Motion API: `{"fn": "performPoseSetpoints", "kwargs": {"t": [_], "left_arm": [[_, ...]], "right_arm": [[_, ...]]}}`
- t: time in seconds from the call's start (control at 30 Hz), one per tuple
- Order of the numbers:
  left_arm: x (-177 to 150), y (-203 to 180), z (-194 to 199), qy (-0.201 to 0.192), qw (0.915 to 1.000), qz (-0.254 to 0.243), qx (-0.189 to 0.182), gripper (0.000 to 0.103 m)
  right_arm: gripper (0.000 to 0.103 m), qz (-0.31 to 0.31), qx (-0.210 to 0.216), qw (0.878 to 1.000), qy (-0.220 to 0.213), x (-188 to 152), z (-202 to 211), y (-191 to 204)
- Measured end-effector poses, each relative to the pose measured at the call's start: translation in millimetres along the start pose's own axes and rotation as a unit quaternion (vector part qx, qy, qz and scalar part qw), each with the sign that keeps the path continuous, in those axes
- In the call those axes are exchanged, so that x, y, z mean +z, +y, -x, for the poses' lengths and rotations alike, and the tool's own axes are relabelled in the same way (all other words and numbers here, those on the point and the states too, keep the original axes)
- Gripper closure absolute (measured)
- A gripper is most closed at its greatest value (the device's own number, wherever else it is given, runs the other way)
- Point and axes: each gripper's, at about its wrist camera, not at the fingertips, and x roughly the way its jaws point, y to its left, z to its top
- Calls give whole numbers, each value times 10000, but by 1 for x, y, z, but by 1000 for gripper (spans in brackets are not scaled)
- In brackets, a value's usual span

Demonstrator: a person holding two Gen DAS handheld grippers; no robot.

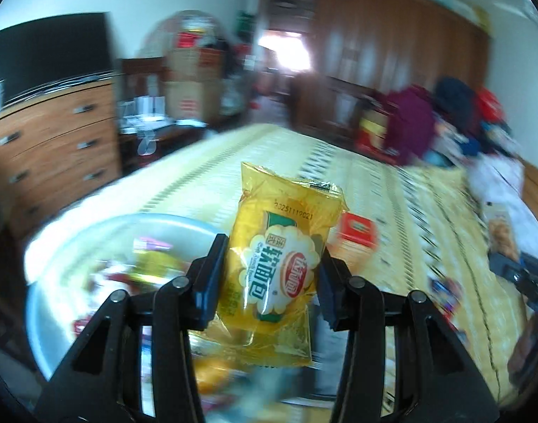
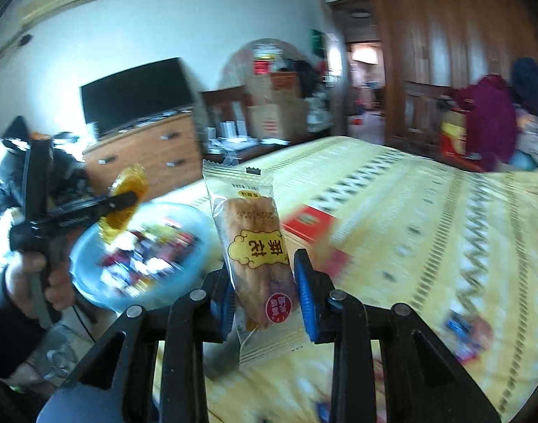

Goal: Organize snacks
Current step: 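Carry both packets over the blue basin and open both tools to drop them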

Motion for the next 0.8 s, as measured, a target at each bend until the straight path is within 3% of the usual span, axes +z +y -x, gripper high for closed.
{"fn": "performPoseSetpoints", "kwargs": {"t": [0.13,0.37,0.5,0.8], "left_arm": [[15,61,-5,7,9977,420,527,56],[8,138,-34,408,9844,1000,1386,56],[-20,159,-49,747,9766,1108,1688,56],[-23,174,-57,947,9742,1055,1758,56]], "right_arm": [[70,-115,727,9971,199,40,-61,56],[69,-325,1569,9846,697,62,-147,138],[69,-234,1782,9787,990,50,-182,175],[69,-123,1861,9730,1358,26,-216,201]]}}
